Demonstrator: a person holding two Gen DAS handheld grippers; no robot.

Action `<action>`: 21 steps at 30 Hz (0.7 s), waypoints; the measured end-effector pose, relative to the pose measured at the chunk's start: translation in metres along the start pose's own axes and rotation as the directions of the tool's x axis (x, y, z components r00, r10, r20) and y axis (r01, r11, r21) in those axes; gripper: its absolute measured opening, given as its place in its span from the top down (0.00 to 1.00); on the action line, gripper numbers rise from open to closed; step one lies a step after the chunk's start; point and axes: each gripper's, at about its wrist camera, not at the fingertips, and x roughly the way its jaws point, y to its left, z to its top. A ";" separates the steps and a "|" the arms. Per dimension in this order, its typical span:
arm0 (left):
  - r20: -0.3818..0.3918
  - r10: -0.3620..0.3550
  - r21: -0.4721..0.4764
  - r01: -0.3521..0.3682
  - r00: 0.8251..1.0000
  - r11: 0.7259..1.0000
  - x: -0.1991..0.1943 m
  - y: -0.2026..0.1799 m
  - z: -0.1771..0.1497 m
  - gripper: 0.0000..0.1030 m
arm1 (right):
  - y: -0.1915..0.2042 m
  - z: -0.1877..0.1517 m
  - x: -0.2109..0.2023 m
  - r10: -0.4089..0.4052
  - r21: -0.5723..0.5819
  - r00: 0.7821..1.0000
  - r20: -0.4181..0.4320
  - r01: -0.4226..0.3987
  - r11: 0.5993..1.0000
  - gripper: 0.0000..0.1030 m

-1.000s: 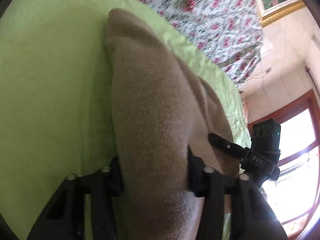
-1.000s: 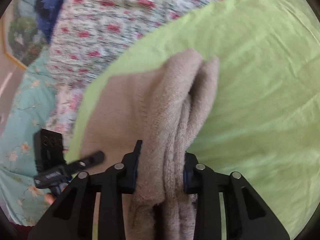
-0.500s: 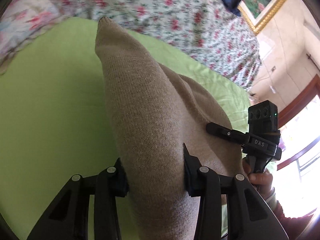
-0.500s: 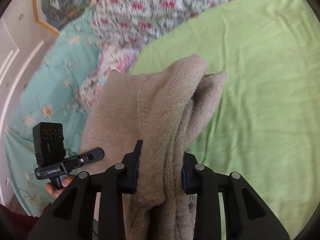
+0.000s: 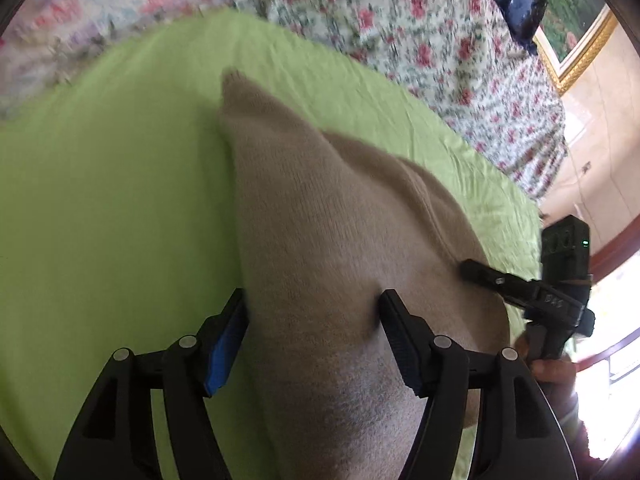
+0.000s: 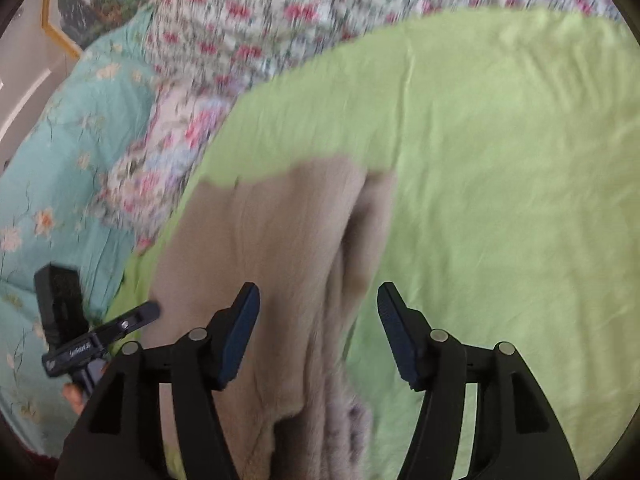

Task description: Fold small clothes

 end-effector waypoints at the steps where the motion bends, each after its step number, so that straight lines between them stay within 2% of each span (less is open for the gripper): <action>1: 0.037 0.030 -0.002 -0.030 0.999 1.000 -0.010 0.003 0.002 0.35 | 0.000 0.007 -0.002 0.005 0.008 1.000 0.025 -0.006 1.000 0.39; 3: 0.105 0.075 -0.030 -0.072 0.992 0.997 -0.026 0.008 0.006 0.37 | 0.000 0.020 0.005 0.022 0.017 0.999 0.028 -0.023 1.000 0.42; 4: 0.136 0.087 -0.048 -0.081 0.987 0.996 -0.032 0.011 0.007 0.37 | 0.001 0.025 0.013 0.030 0.022 0.999 0.014 -0.030 0.999 0.51; 5: 0.158 0.087 -0.061 -0.078 0.984 0.995 -0.037 0.012 0.009 0.41 | 0.002 0.028 0.023 0.035 0.030 0.999 -0.009 -0.035 0.999 0.62; 6: 0.168 0.075 -0.064 -0.065 0.983 0.996 -0.039 0.013 0.010 0.53 | 0.003 0.029 0.034 0.034 0.036 0.999 -0.043 -0.032 0.999 0.81; 7: 0.171 0.049 -0.056 -0.040 0.984 0.998 -0.039 0.010 0.010 0.57 | 0.005 0.030 0.039 0.020 0.030 0.999 -0.050 -0.018 0.999 0.86; 8: 0.165 0.032 -0.042 -0.025 0.986 0.999 -0.036 0.005 0.011 0.65 | 0.009 0.032 0.034 0.017 0.014 1.000 -0.021 -0.017 1.000 0.91; 9: 0.157 0.029 -0.025 -0.025 0.987 0.999 -0.032 0.001 0.011 0.78 | 0.012 0.033 0.022 0.042 0.004 0.998 0.037 -0.042 0.999 0.91; 11: 0.158 0.025 0.012 -0.027 0.987 1.000 -0.026 -0.010 0.011 0.85 | 0.012 0.036 0.003 0.056 0.011 0.993 0.106 -0.057 0.998 0.91; 14: 0.146 0.047 0.060 -0.056 0.988 0.997 -0.016 -0.023 0.014 0.85 | -0.002 0.031 0.000 -0.002 0.024 0.994 0.106 0.000 1.000 0.92; 17: 0.108 0.052 0.082 -0.061 0.993 0.995 0.000 -0.031 0.017 0.85 | -0.020 0.019 0.023 -0.045 0.048 0.998 0.036 0.044 0.998 0.92; 20: 0.076 0.129 0.160 -0.140 0.989 0.977 0.015 -0.043 0.017 0.85 | -0.025 0.013 0.033 -0.067 0.049 0.998 0.019 0.066 0.997 0.92; 21: 0.075 0.135 0.163 -0.146 0.988 0.976 0.018 -0.043 0.016 0.85 | -0.023 0.014 0.032 -0.078 0.041 0.997 0.020 0.077 0.996 0.91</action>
